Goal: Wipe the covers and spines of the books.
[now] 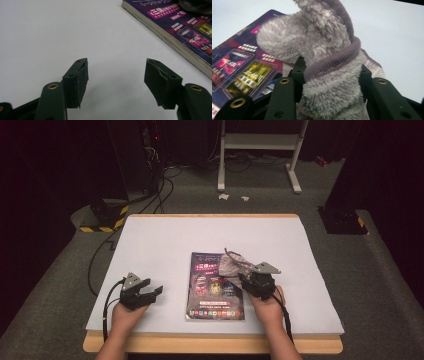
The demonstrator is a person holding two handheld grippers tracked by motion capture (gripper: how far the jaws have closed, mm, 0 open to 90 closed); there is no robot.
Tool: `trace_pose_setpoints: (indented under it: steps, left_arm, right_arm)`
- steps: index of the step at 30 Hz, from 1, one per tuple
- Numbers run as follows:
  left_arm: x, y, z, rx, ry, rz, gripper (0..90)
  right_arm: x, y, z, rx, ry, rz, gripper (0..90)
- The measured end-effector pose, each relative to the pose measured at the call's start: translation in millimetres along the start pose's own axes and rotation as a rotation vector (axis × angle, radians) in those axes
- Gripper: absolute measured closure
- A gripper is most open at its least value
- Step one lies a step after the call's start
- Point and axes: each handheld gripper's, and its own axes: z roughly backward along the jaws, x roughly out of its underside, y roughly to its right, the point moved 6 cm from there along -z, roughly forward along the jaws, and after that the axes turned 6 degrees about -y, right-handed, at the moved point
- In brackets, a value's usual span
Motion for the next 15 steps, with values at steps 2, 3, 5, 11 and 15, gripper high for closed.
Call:
trace_pose_setpoints:
  steps: [2, 3, 5, 11, 15]
  left_arm:
    - [0.0, 0.1, 0.1, -0.001, 0.001, 0.000, 36.0]
    - [0.0, 0.2, 0.0, -0.002, 0.000, -0.001, 36.0]
    - [0.0, 0.2, 0.0, -0.003, 0.000, -0.001, 36.0]
    - [0.0, 0.2, 0.0, -0.002, 0.000, -0.001, 36.0]
    - [0.0, 0.2, 0.0, -0.002, 0.000, 0.000, 36.0]
  right_arm:
    - [1.5, -2.4, -0.6, -0.009, -0.002, 0.002, 57.0]
    - [1.9, -3.8, -0.7, -0.006, -0.002, 0.008, 57.1]
    - [1.8, -5.8, -0.2, -0.008, 0.000, 0.016, 57.1]
    - [1.9, -9.9, -0.5, -0.016, 0.004, 0.021, 57.1]
    - [0.6, -10.4, 1.0, -0.022, 0.012, 0.022, 57.1]
